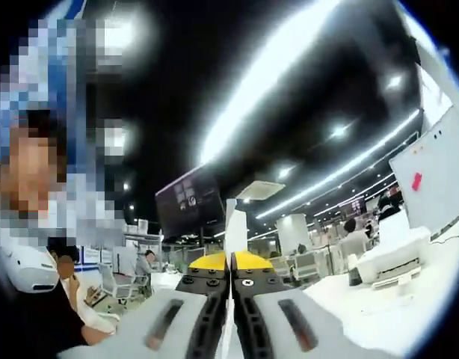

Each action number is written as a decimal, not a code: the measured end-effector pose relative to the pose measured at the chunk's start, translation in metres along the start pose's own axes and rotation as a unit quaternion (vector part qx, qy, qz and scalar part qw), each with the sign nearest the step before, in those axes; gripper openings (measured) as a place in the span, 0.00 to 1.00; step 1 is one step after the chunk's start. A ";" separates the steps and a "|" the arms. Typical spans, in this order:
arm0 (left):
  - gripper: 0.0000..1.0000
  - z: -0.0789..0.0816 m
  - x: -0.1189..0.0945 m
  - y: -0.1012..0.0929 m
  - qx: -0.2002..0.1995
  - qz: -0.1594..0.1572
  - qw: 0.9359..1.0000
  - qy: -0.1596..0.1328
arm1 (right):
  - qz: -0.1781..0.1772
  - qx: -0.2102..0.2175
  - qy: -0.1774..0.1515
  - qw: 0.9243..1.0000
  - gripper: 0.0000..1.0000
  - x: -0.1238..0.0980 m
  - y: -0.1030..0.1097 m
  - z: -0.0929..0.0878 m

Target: Organize the stack of printing papers by aligning and flattening the scattered papers on the table

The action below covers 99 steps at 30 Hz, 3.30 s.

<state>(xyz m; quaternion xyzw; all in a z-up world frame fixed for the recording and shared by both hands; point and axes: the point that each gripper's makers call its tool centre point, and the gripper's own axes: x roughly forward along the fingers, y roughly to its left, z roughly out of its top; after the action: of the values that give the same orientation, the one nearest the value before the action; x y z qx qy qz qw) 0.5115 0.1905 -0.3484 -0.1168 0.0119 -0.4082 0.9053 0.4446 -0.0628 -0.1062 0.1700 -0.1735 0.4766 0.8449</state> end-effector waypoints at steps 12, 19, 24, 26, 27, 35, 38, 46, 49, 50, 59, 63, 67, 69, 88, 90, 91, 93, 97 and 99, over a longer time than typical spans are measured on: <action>0.06 0.011 -0.005 -0.003 -0.022 -0.011 0.999 -0.029 | -0.028 0.061 -0.013 0.998 0.00 -0.013 -0.019 -0.050; 0.06 0.013 -0.006 -0.005 -0.027 -0.013 0.999 -0.035 | -0.051 0.098 -0.025 0.994 0.00 -0.016 -0.043 -0.083; 0.06 0.014 -0.006 -0.006 -0.029 -0.015 0.999 -0.038 | -0.065 0.112 -0.020 0.991 0.00 -0.015 -0.055 -0.108; 0.06 0.014 -0.006 -0.006 -0.031 -0.015 0.999 -0.040 | -0.071 0.118 -0.016 0.990 0.00 -0.017 -0.059 -0.117; 0.06 0.015 -0.007 -0.006 -0.031 -0.016 0.999 -0.040 | -0.077 0.125 -0.014 0.989 0.00 -0.018 -0.062 -0.123; 0.06 0.018 -0.008 -0.007 -0.035 -0.022 0.998 -0.050 | -0.102 0.152 -0.007 0.983 0.00 -0.015 -0.066 -0.154; 0.06 0.019 -0.009 -0.007 -0.036 -0.023 0.998 -0.052 | -0.106 0.153 -0.006 0.982 0.00 -0.015 -0.066 -0.157; 0.06 0.027 -0.012 -0.010 -0.056 -0.040 0.995 -0.074 | -0.149 0.122 0.026 0.981 0.00 -0.013 -0.069 -0.189; 0.06 0.029 -0.012 -0.012 -0.065 -0.050 0.994 -0.079 | -0.155 0.121 0.030 0.980 0.00 -0.013 -0.069 -0.194; 0.06 0.029 -0.012 -0.012 -0.065 -0.051 0.993 -0.079 | -0.159 0.121 0.031 0.979 0.00 -0.013 -0.069 -0.196; 0.07 0.032 -0.012 -0.010 -0.069 -0.050 0.992 -0.091 | -0.175 0.140 0.035 0.974 0.00 -0.010 -0.067 -0.210; 0.09 0.033 -0.012 -0.011 -0.072 -0.055 0.992 -0.093 | -0.179 0.153 0.034 0.971 0.00 -0.010 -0.067 -0.214; 0.13 0.033 -0.011 -0.012 -0.077 -0.061 0.991 -0.093 | -0.178 0.161 0.035 0.970 0.00 -0.009 -0.064 -0.217; 0.16 0.034 -0.011 -0.014 -0.084 -0.070 0.989 -0.094 | -0.178 0.161 0.036 0.970 0.00 -0.009 -0.064 -0.219; 0.23 0.035 -0.011 -0.006 -0.094 -0.048 0.989 -0.101 | -0.175 0.234 0.033 0.956 0.00 -0.005 -0.036 -0.244; 0.23 0.036 -0.011 -0.003 -0.102 -0.045 0.989 -0.102 | -0.172 0.243 0.031 0.954 0.00 -0.004 -0.032 -0.246; 0.24 0.036 -0.011 -0.003 -0.103 -0.045 0.988 -0.103 | -0.169 0.249 0.030 0.953 0.00 -0.003 -0.029 -0.247; 0.24 0.037 -0.011 -0.002 -0.104 -0.042 0.988 -0.105 | -0.162 0.258 0.033 0.952 0.00 0.000 -0.022 -0.250; 0.25 0.036 -0.011 0.000 -0.103 -0.037 0.989 -0.104 | -0.158 0.271 0.032 0.949 0.00 0.002 -0.014 -0.252; 0.25 0.037 -0.011 0.002 -0.104 -0.035 0.988 -0.106 | -0.160 0.278 0.030 0.947 0.00 0.003 -0.011 -0.253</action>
<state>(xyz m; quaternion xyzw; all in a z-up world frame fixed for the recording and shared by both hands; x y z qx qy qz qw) 0.5093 0.2074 -0.3138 -0.2530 -0.0458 -0.4212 0.8698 0.4890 0.0482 -0.3298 0.4088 0.0205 0.3697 0.8341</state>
